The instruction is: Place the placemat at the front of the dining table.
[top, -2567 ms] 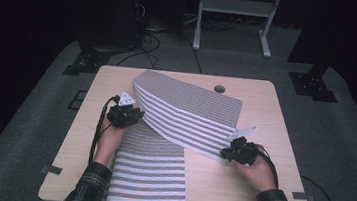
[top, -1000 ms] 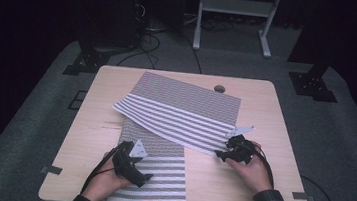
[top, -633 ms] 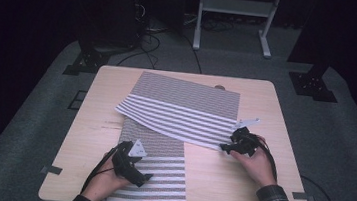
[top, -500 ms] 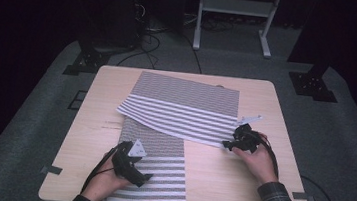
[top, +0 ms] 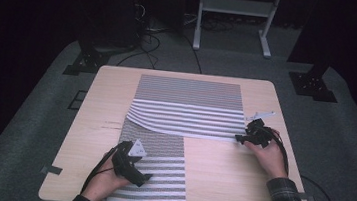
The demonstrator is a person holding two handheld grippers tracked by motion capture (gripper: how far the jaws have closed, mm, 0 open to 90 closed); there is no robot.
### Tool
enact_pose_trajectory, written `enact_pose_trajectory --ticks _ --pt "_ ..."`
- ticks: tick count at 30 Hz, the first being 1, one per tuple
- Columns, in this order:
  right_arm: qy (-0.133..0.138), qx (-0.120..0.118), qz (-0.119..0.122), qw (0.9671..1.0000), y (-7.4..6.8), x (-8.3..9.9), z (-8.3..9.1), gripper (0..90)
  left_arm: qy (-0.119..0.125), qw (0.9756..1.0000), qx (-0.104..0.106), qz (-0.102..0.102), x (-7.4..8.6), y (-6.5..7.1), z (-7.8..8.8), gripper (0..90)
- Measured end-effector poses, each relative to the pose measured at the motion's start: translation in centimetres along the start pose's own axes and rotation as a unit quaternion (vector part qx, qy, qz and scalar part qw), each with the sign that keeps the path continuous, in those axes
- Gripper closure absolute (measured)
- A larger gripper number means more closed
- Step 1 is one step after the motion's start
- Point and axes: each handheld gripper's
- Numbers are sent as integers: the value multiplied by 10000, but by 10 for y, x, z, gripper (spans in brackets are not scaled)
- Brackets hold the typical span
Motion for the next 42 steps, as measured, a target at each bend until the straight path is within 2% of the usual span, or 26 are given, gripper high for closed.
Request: enact_pose_trajectory --ticks 2,3,5,7,8,9,11,13,14,15,16,17,18,19,22,26,30,31,32,34,40,42 --pt "34 15 82 10000 -3 -1 3 518 236 9996 -28 158 -6 -6 6 50" --pt "85 -27 47 9999 -4 -2 4 536 343 9991 -68 226 -9 -11 10 72" --pt "163 -58 64 9998 -6 -5 6 581 580 9976 -219 317 -17 -21 18 158" --pt "201 -89 62 9997 -7 -7 7 626 735 9962 -339 328 -25 -33 25 261" --pt "240 -168 -2 9996 -8 -9 7 673 791 9956 -363 351 -27 -38 27 410" --pt "240 -168 -2 9996 -8 -9 7 673 854 9948 -404 392 -30 -45 30 410" --pt "283 -214 -62 9994 -8 -11 7 744 853 9941 -523 425 -35 -60 31 536" --pt "316 -248 -146 9991 -8 -12 7 780 729 9942 -702 358 -40 -74 29 640" --pt "306 -260 -171 9990 -8 -12 6 806 681 9932 -846 414 -42 -87 25 729" --pt "306 -260 -171 9990 -8 -12 6 806 681 9932 -846 414 -42 -87 25 763" --pt "287 -254 -194 9991 -8 -12 5 810 654 9927 -882 505 -42 -94 21 763" --pt "243 -249 -208 9992 -6 -11 2 822 590 9923 -924 580 -42 -101 18 838" --pt "233 -243 -199 9992 -6 -10 2 821 567 9914 -985 649 -43 -112 12 852" --pt "233 -243 -199 9992 -6 -10 2 821 567 9914 -985 649 -43 -112 12 865" --pt "187 -228 -295 9991 -3 -8 -2 822 519 9900 -1092 721 -48 -132 1 867" --pt "139 -198 -310 9992 1 -8 -6 821 411 9890 -1217 739 -52 -152 -14 883" --pt "168 -193 -305 9992 3 -11 -7 827 180 9880 -1333 754 -49 -168 -28 900" --pt "168 -193 -305 9992 3 -11 -7 827 160 9876 -1345 789 -47 -170 -30 900" --pt "137 -207 -304 9992 3 -11 -8 833 28 9872 -1330 881 -43 -178 -36 900" --pt "123 -212 -271 9993 3 -11 -9 837 -15 9870 -1315 920 -42 -181 -39 900" --pt "6 -272 -319 9991 4 -9 -11 887 -267 9845 -1356 1083 -33 -194 -52 900" --pt "0 -278 -296 9992 4 -9 -11 889 -241 9839 -1343 1157 -31 -196 -54 900"
Point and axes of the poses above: each handheld gripper's, and its own axes: z roughly backward along the jaws, x roughly out of its underside, y roughly to its right, and after that the axes turned 14 degrees about y, right-handed
